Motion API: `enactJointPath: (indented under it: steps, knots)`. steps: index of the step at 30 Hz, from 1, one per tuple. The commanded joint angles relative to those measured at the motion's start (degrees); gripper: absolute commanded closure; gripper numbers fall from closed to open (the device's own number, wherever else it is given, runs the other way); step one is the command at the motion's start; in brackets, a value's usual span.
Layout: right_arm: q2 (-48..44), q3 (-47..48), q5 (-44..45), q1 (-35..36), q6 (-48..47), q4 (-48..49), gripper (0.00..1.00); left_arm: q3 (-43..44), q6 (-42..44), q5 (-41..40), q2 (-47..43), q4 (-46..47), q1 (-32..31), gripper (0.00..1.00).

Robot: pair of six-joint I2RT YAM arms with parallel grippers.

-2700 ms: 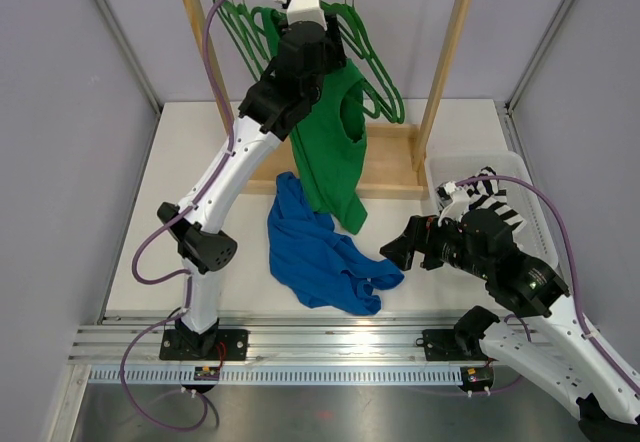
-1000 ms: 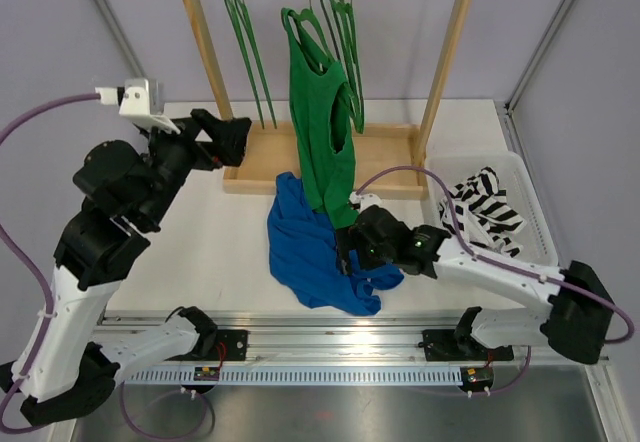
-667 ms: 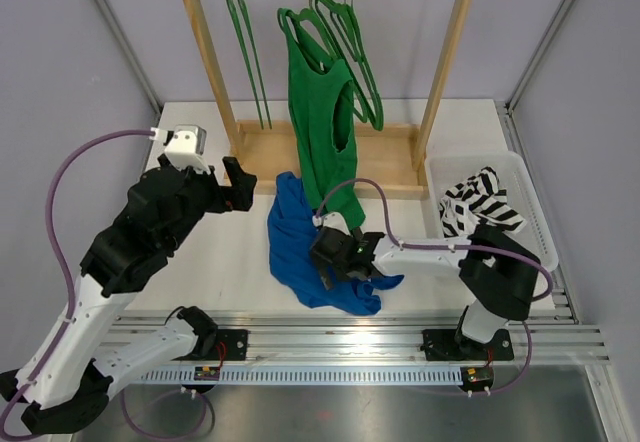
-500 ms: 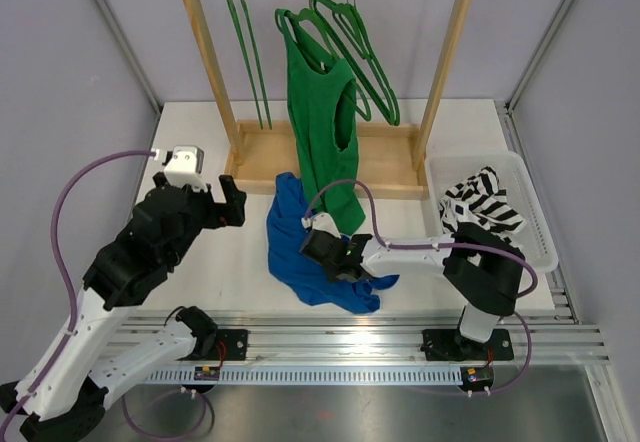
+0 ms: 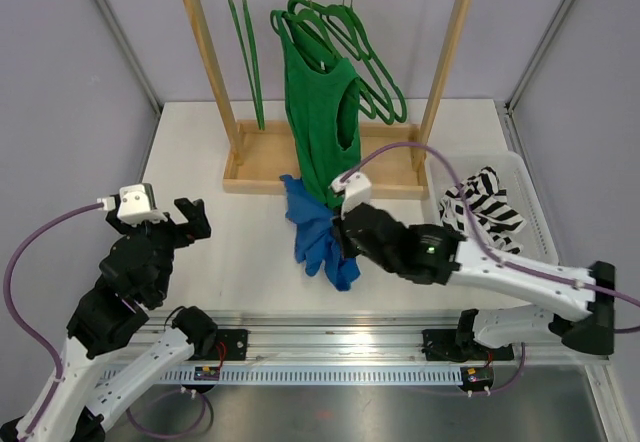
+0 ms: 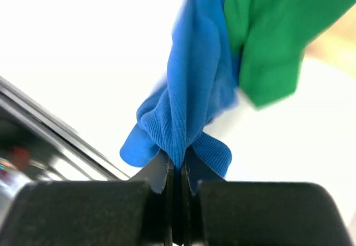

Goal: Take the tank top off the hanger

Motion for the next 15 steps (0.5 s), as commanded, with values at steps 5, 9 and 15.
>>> enactJointPath:
  steps: [5, 9, 15]
  knots:
    - [-11.1, 19.2, 15.8, 0.4, -6.1, -14.9, 1.00, -0.8, 1.0, -3.4, 0.7, 4.2, -0.2, 0.01]
    - [-13.8, 27.9, 22.3, 0.3, -8.9, -20.6, 1.00, -0.9, 1.0, -3.4, 1.0, 4.0, -0.2, 0.01]
    - [-15.7, 39.3, 31.9, 0.4, -11.7, -28.3, 1.00, -1.2, 0.8, -3.6, -0.2, 4.3, -0.1, 0.01]
